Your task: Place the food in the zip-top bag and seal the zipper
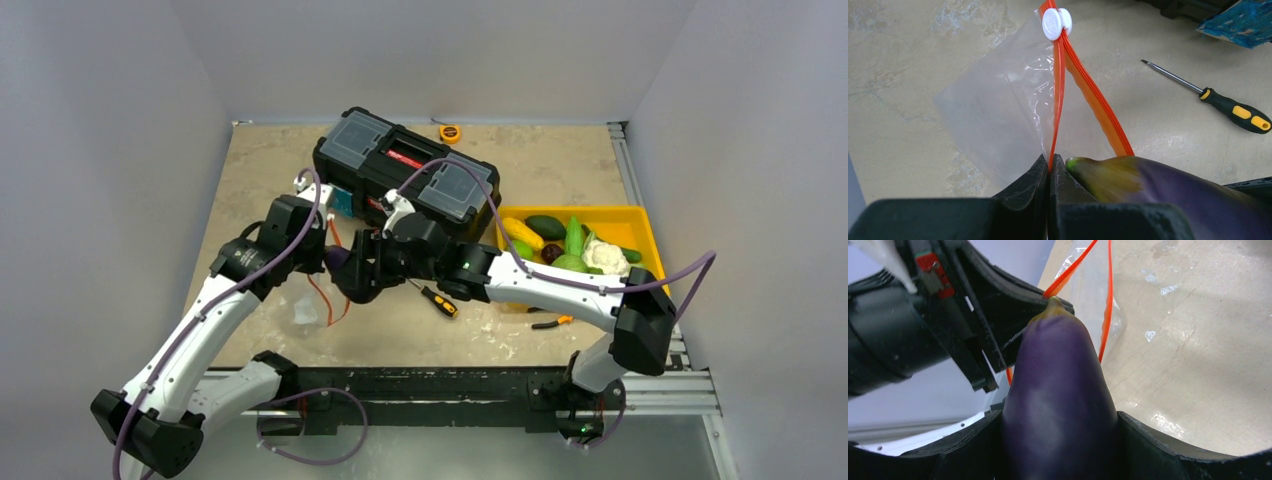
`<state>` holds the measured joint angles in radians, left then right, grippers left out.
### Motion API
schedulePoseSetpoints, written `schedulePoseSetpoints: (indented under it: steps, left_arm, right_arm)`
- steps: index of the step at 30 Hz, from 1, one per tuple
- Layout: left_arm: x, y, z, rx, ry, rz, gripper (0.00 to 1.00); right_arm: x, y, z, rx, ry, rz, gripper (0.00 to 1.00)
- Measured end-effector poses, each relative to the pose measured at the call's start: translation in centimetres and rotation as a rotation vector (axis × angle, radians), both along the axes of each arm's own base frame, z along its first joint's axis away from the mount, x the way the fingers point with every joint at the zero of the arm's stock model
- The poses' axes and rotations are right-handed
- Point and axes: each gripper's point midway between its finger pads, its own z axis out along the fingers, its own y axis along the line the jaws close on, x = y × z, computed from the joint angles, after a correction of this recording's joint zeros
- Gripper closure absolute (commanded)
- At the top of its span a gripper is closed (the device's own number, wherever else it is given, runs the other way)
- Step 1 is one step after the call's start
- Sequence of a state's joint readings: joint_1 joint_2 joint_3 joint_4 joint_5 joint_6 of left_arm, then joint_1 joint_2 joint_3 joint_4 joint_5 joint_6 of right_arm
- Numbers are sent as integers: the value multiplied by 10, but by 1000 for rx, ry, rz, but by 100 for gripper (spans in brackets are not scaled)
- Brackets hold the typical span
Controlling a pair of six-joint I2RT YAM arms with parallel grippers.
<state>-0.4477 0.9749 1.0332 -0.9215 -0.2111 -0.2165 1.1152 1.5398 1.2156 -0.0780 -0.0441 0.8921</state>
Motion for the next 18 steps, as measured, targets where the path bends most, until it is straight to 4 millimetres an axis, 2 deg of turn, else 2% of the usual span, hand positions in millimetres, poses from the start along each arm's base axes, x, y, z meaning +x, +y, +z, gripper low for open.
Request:
schedulePoseSetpoints:
  steps: [8, 18]
  left_arm:
    - [-3, 2, 9, -24, -54, 2, 100]
    - [-3, 1, 21, -59, -114, -4, 100]
  right_arm:
    - [7, 17, -4, -25, 80, -34, 100]
    - [13, 19, 1, 49, 206, -116, 99]
